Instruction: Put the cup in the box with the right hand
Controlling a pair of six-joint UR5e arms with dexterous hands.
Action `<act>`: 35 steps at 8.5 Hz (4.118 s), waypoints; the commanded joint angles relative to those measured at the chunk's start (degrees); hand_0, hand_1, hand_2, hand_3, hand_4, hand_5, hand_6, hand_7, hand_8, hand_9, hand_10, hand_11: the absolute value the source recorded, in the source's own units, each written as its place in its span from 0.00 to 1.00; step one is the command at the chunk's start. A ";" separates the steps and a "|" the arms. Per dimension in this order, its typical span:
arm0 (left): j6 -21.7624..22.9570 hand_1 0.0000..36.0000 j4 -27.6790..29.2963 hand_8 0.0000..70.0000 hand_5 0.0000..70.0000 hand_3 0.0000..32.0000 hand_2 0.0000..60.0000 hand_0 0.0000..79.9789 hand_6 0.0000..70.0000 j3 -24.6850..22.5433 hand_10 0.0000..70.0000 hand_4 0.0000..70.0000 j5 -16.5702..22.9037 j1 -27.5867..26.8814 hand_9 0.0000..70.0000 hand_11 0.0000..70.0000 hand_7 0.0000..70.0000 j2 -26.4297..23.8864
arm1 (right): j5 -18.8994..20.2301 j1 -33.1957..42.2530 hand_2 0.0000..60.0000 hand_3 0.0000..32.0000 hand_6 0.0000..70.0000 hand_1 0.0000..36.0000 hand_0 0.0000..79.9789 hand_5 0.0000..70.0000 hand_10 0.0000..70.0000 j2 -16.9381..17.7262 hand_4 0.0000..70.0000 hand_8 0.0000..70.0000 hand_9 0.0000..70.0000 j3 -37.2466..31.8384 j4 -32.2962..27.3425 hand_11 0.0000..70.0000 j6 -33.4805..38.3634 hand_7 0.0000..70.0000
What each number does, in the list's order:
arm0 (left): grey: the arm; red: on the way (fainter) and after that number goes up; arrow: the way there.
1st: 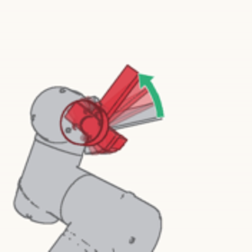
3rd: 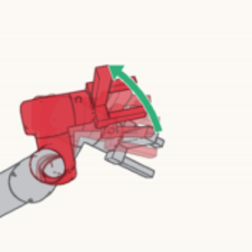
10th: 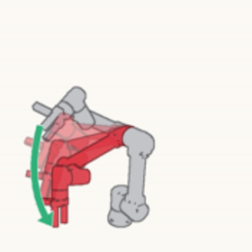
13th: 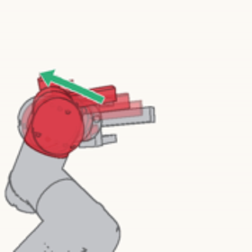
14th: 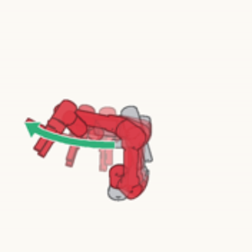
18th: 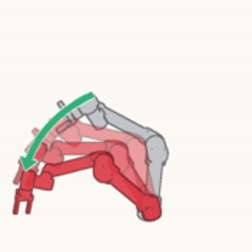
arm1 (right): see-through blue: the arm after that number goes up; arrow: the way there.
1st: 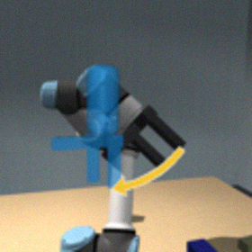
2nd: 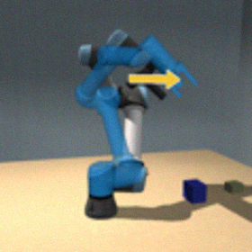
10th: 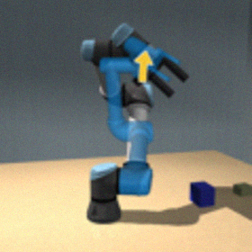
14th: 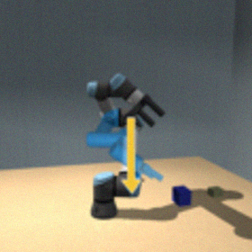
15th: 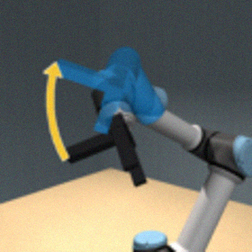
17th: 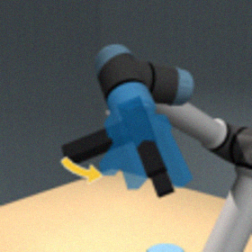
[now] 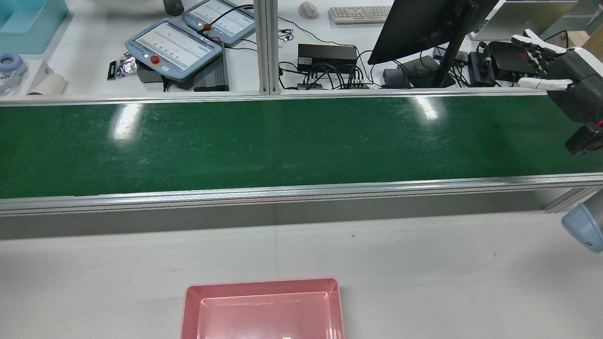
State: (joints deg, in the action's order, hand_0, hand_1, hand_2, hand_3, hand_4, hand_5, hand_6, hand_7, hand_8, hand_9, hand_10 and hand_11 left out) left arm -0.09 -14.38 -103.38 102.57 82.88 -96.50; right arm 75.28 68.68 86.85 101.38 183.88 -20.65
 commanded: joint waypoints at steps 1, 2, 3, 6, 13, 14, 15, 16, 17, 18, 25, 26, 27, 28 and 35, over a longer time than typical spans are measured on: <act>0.00 0.00 -0.04 0.00 0.00 0.00 0.00 0.00 0.00 -0.07 0.00 0.00 0.09 0.00 0.00 0.00 0.00 0.00 | 0.05 -0.30 0.00 0.04 0.04 0.40 0.64 0.09 0.02 0.24 0.00 0.01 0.05 1.79 -0.01 0.06 0.08 0.08; 0.00 0.00 -0.04 0.00 0.00 0.00 0.00 0.00 0.00 -0.07 0.00 0.00 0.09 0.00 0.00 0.00 0.00 0.00 | 0.13 -0.56 0.12 0.05 0.04 0.44 0.63 0.08 0.02 0.33 0.00 0.02 0.05 2.33 -0.01 0.06 0.17 0.08; 0.00 0.00 -0.04 0.00 0.00 0.00 0.00 0.00 0.00 -0.07 0.00 0.00 0.09 0.00 0.00 0.00 0.00 0.00 | 1.00 -0.92 0.17 0.07 0.03 0.44 0.62 0.08 0.02 1.38 0.00 0.02 0.05 2.77 -0.01 0.05 0.26 0.08; 0.00 0.00 0.05 0.00 0.00 0.00 0.00 0.00 0.00 0.11 0.00 0.00 0.00 0.00 0.00 0.00 0.00 0.00 | 1.80 -1.62 0.09 0.09 0.03 0.32 0.60 0.07 0.02 4.55 0.00 0.02 0.06 2.95 -0.98 0.05 0.17 0.08; 0.00 0.00 0.05 0.00 0.00 0.00 0.00 0.00 0.00 0.11 0.00 0.00 0.00 0.00 0.00 0.00 0.00 0.00 | 1.80 -1.62 0.05 0.03 0.03 0.23 0.58 0.06 0.01 4.64 0.02 0.02 0.06 3.12 -1.24 0.04 0.35 0.08; 0.00 0.00 0.05 0.00 0.00 0.00 0.00 0.00 0.00 0.11 0.00 0.00 0.09 0.00 0.00 0.00 0.00 0.00 | 1.80 -1.62 0.11 0.03 0.03 0.25 0.56 0.05 0.01 4.64 0.03 0.02 0.06 3.12 -1.33 0.04 0.35 0.08; 0.00 0.00 0.05 0.00 0.00 0.00 0.00 0.00 0.00 0.11 0.00 0.00 0.00 0.00 0.00 0.00 0.00 0.00 | 1.89 -1.80 0.05 0.03 0.03 0.22 0.57 0.05 0.01 4.64 0.04 0.02 0.06 3.03 -1.33 0.04 0.26 0.09; 0.00 0.00 0.05 0.00 0.00 0.00 0.00 0.00 0.00 0.11 0.00 0.00 0.09 0.00 0.00 0.00 0.00 0.00 | 1.89 -1.88 0.17 0.03 0.03 0.26 0.55 0.05 0.02 4.64 0.03 0.02 0.06 3.03 -1.33 0.04 0.26 0.09; 0.00 0.00 0.05 0.00 0.00 0.00 0.00 0.00 0.00 0.11 0.00 0.00 0.00 0.00 0.00 0.00 0.00 0.00 | 1.89 -1.89 0.00 0.03 0.03 0.19 0.58 0.05 0.01 4.64 0.04 0.02 0.06 3.03 -1.33 0.04 0.26 0.09; 0.00 0.00 -0.04 0.00 0.00 0.00 0.00 0.00 0.00 0.02 0.00 0.00 0.09 0.00 0.00 0.00 0.00 0.00 | 1.89 -1.89 0.00 0.04 0.03 0.18 0.57 0.05 0.01 4.64 0.05 0.02 0.06 3.12 -1.33 0.04 0.26 0.09; 0.00 0.00 -0.04 0.00 0.00 0.00 0.00 0.00 0.00 0.11 0.00 0.00 0.00 0.00 0.00 0.00 0.00 0.00 | 1.89 -3.20 0.06 0.07 0.03 0.18 0.55 0.05 0.02 4.73 0.03 0.02 0.06 2.68 -1.33 0.04 -0.18 0.08; 0.00 0.00 0.05 0.00 0.00 0.00 0.00 0.00 0.00 0.11 0.00 0.00 0.00 0.00 0.00 0.00 0.00 0.00 | 1.89 -3.73 0.12 0.07 0.03 0.21 0.53 0.05 0.02 4.73 0.03 0.02 0.06 2.60 -1.33 0.04 -0.27 0.08; 0.00 0.00 -0.04 0.00 0.00 0.00 0.00 0.00 0.00 0.11 0.00 0.00 0.09 0.00 0.00 0.00 0.00 0.00 | 1.89 -3.91 0.18 0.07 0.03 0.23 0.52 0.05 0.02 4.73 0.03 0.02 0.06 2.59 -1.33 0.04 -0.27 0.08; 0.00 0.00 -0.04 0.00 0.00 0.00 0.00 0.00 0.00 0.02 0.00 0.00 0.00 0.00 0.00 0.00 0.00 0.00 | 1.80 -4.17 0.18 0.07 0.03 0.24 0.53 0.05 0.02 4.73 0.03 0.02 0.06 2.59 -1.33 0.05 -0.36 0.09; 0.00 0.00 -0.04 0.00 0.00 0.00 0.00 0.00 0.00 0.11 0.00 0.00 0.00 0.00 0.00 0.00 0.00 0.00 | 1.63 -5.49 0.30 0.13 0.03 0.30 0.51 0.05 0.02 4.64 0.01 0.02 0.06 2.77 -1.42 0.05 -0.27 0.08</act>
State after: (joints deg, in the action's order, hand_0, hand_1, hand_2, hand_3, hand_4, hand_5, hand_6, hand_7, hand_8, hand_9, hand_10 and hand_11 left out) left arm -0.09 -14.41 -103.34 102.59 82.88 -96.50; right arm 76.91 63.45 91.50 104.14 182.55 -20.92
